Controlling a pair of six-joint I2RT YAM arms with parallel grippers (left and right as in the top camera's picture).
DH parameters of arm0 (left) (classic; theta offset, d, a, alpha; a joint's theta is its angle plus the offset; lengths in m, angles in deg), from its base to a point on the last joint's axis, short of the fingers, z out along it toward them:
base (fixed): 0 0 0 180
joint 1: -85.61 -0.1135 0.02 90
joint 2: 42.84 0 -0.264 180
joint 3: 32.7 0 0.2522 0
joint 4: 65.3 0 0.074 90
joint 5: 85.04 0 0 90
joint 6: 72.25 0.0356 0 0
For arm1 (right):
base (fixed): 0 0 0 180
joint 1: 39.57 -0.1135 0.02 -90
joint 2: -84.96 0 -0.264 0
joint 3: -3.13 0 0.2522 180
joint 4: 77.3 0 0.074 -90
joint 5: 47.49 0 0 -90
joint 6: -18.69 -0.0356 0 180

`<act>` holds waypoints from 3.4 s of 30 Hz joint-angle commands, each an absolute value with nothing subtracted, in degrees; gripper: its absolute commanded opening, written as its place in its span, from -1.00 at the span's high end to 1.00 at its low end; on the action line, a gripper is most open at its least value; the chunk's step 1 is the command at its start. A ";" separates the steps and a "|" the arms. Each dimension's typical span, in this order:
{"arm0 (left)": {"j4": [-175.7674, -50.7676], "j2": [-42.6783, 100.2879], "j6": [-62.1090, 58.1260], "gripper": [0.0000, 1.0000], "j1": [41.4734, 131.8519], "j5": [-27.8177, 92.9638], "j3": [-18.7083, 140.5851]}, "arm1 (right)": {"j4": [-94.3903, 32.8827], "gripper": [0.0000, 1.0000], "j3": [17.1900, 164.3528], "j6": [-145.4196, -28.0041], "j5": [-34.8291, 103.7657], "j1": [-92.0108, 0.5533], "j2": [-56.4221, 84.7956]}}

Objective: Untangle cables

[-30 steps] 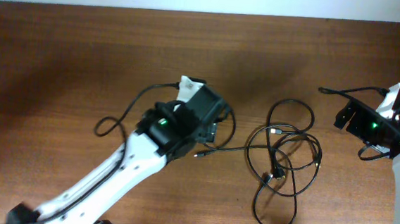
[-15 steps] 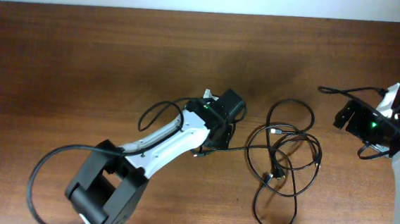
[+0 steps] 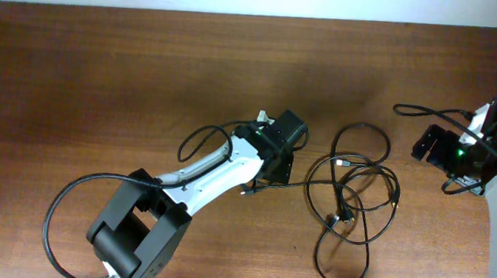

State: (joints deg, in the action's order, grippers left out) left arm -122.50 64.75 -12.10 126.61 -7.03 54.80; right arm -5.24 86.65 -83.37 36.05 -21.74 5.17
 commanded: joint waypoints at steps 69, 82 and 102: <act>-131.97 35.92 -4.65 1.00 85.97 -20.58 83.12 | -5.41 -0.98 87.61 -83.61 35.44 -21.54 4.95; -135.64 35.94 -5.08 1.00 71.20 -12.61 83.12 | -5.89 -0.98 87.61 -66.82 12.75 -21.61 4.93; -138.52 35.94 -6.16 1.00 71.20 1.54 83.12 | -14.59 -0.98 87.59 -61.69 15.33 -45.30 -11.22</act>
State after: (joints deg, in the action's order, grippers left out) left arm -138.52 36.82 -5.59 71.37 -6.73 82.64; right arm -13.61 86.65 -62.49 14.22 -44.01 -9.06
